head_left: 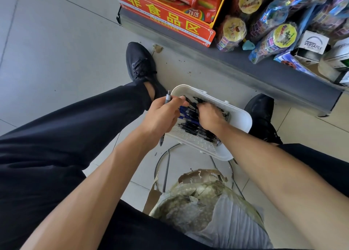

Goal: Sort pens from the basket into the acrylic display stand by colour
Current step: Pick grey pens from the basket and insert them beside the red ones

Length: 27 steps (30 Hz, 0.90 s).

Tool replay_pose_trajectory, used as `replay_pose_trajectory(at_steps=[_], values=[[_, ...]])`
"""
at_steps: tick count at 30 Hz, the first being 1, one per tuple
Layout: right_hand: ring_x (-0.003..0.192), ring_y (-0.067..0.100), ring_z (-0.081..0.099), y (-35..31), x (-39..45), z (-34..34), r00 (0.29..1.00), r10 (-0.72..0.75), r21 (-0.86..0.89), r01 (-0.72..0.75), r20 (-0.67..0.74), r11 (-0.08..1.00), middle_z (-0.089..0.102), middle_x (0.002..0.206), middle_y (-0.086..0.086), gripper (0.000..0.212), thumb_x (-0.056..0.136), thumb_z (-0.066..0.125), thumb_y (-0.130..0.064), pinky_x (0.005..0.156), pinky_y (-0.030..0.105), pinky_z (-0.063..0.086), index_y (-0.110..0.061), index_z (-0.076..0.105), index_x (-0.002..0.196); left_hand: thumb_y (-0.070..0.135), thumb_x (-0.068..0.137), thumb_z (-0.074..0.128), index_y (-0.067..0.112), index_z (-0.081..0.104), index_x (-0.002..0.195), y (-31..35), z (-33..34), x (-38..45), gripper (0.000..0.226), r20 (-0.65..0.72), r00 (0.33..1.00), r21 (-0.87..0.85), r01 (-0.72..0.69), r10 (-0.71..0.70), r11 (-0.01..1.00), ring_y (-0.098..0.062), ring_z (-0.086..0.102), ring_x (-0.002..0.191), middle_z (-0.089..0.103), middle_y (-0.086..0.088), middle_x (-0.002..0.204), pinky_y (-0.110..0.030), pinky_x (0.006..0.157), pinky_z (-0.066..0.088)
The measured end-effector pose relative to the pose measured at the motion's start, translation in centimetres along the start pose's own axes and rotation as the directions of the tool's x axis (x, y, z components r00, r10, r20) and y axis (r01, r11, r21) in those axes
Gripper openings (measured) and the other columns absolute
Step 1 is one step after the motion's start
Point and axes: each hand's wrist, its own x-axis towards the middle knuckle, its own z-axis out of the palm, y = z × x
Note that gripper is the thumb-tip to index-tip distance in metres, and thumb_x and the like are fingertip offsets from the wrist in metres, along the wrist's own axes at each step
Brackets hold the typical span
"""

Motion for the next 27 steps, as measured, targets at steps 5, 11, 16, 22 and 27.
replay_pose_trajectory(at_steps=[5, 11, 16, 22, 27], values=[[0.110, 0.037, 0.068, -0.6, 0.7, 0.3, 0.997, 0.070, -0.032, -0.069, 0.031, 0.997, 0.068, 0.117, 0.019, 0.027, 0.093, 0.059, -0.004, 0.090, 0.044, 0.056, -0.004, 0.067, 0.118, 0.024, 0.104, 0.052, 0.005, 0.067, 0.107, 0.0, -0.2, 0.3, 0.025, -0.001, 1.000, 0.000, 0.005, -0.005, 1.000, -0.008, 0.025, 0.046, 0.032, 0.005, 0.058, -0.022, 0.044, 0.020], [0.096, 0.031, 0.069, 1.3, -1.9, 0.4, 0.993, 0.115, 0.243, -0.104, -0.028, 0.964, 0.073, 0.099, 0.008, 0.015, 0.094, 0.064, -0.018, 0.078, 0.033, 0.052, -0.017, 0.076, 0.102, 0.021, 0.101, 0.057, 0.000, 0.067, 0.107, -0.2, -0.3, 0.5, 0.024, -0.057, 0.998, 0.011, -0.001, 0.002, 1.000, -0.006, 0.029, 0.043, 0.041, 0.002, 0.063, -0.019, 0.043, 0.026], [0.079, 0.009, 0.067, 2.0, -6.0, -1.5, 0.990, 0.107, 0.621, -0.029, -0.089, 0.783, 0.074, 0.087, -0.003, 0.020, 0.087, 0.076, -0.017, 0.076, 0.024, 0.054, -0.014, 0.078, 0.107, 0.029, 0.096, 0.066, -0.002, 0.067, 0.103, -0.5, 0.1, 0.4, 0.032, -0.161, 0.987, 0.142, -0.004, 0.027, 0.990, -0.011, 0.041, 0.057, 0.051, -0.004, 0.075, -0.023, 0.056, 0.039], [0.089, -0.002, 0.070, -0.6, -9.8, -4.6, 0.995, -0.016, 0.851, 0.090, -0.095, 0.518, 0.077, 0.094, -0.016, 0.026, 0.083, 0.084, -0.018, 0.084, 0.018, 0.053, -0.028, 0.078, 0.106, 0.050, 0.078, 0.081, 0.021, 0.079, 0.083, -0.7, 0.7, -0.5, 0.029, -0.203, 0.975, 0.225, -0.044, 0.091, 0.973, -0.022, 0.070, 0.086, 0.074, -0.008, 0.088, -0.038, 0.080, 0.056], [0.075, 0.001, 0.068, -4.1, -11.8, -6.4, 0.986, -0.129, 0.899, 0.151, -0.107, 0.411, 0.074, 0.075, -0.014, 0.024, 0.076, 0.088, -0.010, 0.078, 0.021, 0.054, -0.021, 0.078, 0.095, 0.059, 0.069, 0.084, 0.019, 0.076, 0.081, -0.7, 0.6, -0.7, 0.042, -0.206, 0.970, 0.230, -0.084, 0.133, 0.969, -0.016, 0.070, 0.077, 0.073, 0.002, 0.077, -0.033, 0.075, 0.055]])
